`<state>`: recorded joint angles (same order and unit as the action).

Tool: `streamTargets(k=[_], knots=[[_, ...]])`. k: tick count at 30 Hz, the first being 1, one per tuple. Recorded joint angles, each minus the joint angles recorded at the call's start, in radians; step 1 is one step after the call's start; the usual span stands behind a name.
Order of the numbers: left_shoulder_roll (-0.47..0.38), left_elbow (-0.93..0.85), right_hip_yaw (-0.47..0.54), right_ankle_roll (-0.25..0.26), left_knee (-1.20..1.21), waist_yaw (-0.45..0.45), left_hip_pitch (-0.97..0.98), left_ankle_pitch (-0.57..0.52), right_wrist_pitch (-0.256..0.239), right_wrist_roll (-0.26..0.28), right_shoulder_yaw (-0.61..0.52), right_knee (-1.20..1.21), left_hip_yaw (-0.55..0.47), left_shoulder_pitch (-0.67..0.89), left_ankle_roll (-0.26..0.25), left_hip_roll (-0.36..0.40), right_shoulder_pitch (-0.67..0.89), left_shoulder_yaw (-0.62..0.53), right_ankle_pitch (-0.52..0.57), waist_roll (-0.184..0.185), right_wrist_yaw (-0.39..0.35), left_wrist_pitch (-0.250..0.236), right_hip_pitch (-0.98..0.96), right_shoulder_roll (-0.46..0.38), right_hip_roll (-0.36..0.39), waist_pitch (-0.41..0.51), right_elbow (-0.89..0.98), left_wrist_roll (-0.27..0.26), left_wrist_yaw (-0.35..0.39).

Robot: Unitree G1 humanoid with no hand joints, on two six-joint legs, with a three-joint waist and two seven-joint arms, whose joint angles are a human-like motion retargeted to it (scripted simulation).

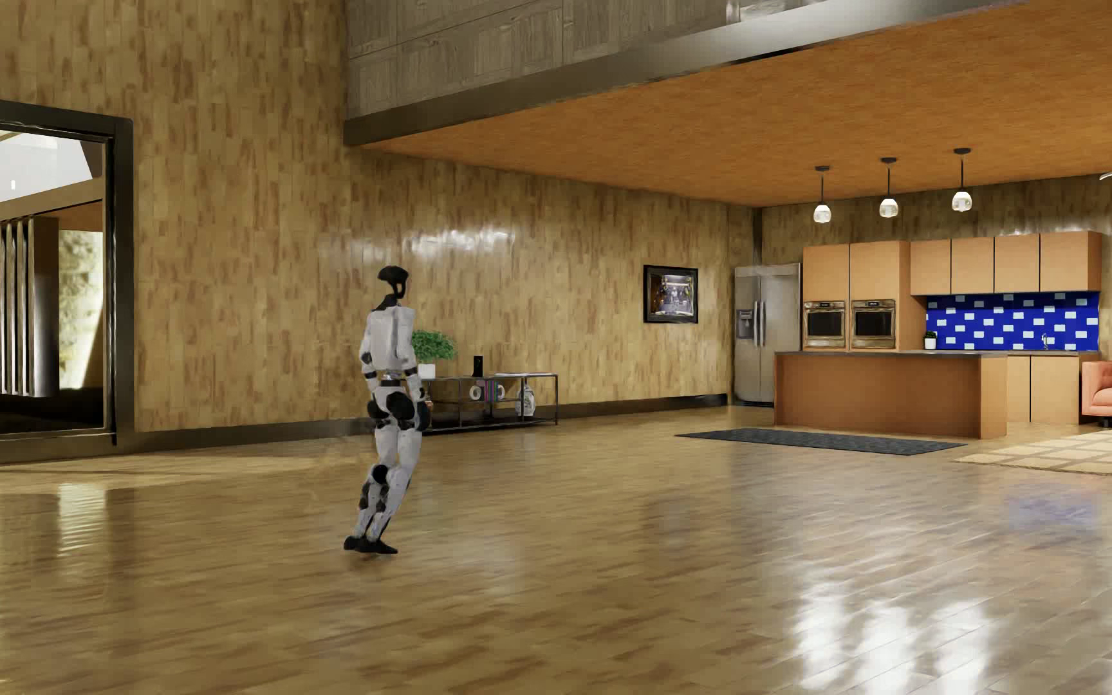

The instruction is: Go forward

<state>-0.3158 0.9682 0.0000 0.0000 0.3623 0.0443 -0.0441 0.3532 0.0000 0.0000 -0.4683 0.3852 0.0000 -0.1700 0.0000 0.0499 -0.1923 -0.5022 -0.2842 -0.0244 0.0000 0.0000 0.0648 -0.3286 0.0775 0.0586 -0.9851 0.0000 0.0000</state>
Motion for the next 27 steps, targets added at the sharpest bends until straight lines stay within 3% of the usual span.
streamTargets(k=[5,9,12,14,18,21,23,24,27], knots=[[-0.007,0.047,0.000,0.000,-0.002,0.016,0.007,-0.008,0.000,0.000,0.034,0.108,0.000,-0.023,0.000,0.022,-0.034,-0.027,-0.017,-0.001,0.000,0.000,-0.070,-0.012,-0.004,0.001,0.033,0.000,0.000],[-0.011,0.051,0.000,0.000,0.023,0.059,-0.029,0.005,0.000,0.000,0.056,0.535,0.000,-0.031,0.000,0.032,-0.052,-0.039,0.182,0.001,0.000,0.000,-0.298,-0.020,-0.018,0.050,0.022,0.000,0.000],[-0.024,0.036,0.000,0.000,0.030,0.116,-0.062,0.027,0.000,0.000,0.065,0.778,0.000,-0.023,0.000,0.032,-0.092,-0.021,0.147,-0.006,0.000,0.000,-0.495,-0.012,-0.034,0.079,0.006,0.000,0.000],[-0.027,0.031,0.000,0.000,0.030,0.148,-0.084,0.029,0.000,0.000,0.051,0.646,0.000,-0.006,0.000,0.019,-0.132,-0.001,0.123,0.002,0.000,0.000,-0.547,-0.006,-0.036,0.089,-0.026,0.000,0.000],[-0.039,-0.034,0.000,0.000,0.028,0.153,-0.131,0.028,0.000,0.000,-0.054,0.159,0.000,0.017,0.000,0.012,-0.188,0.036,0.126,0.002,0.000,0.000,-0.535,0.011,-0.036,0.087,-0.123,0.000,0.000],[-0.033,-0.095,0.000,0.000,0.035,0.146,-0.172,0.013,0.000,0.000,-0.102,0.060,0.000,0.012,0.000,-0.012,-0.202,0.078,0.169,0.015,0.000,0.000,-0.525,0.024,-0.059,0.083,-0.165,0.000,0.000],[-0.010,-0.110,0.000,0.000,0.050,0.123,-0.200,-0.050,0.000,0.000,-0.096,0.133,0.000,-0.014,0.000,-0.045,-0.183,0.114,0.292,0.056,0.000,0.000,-0.540,0.022,-0.044,0.080,-0.170,0.000,0.000],[0.001,-0.102,0.000,0.000,0.072,0.104,-0.209,-0.111,0.000,0.000,-0.086,0.170,0.000,-0.037,0.000,-0.057,-0.163,0.118,0.304,0.080,0.000,0.000,-0.540,0.017,-0.024,0.076,-0.165,0.000,0.000],[0.012,-0.036,0.000,0.000,0.310,0.066,-0.118,-0.404,0.000,0.000,-0.042,0.199,0.000,-0.103,0.000,-0.069,-0.075,0.031,0.205,0.121,0.000,0.000,-0.441,-0.009,0.027,0.063,-0.111,0.000,0.000]])
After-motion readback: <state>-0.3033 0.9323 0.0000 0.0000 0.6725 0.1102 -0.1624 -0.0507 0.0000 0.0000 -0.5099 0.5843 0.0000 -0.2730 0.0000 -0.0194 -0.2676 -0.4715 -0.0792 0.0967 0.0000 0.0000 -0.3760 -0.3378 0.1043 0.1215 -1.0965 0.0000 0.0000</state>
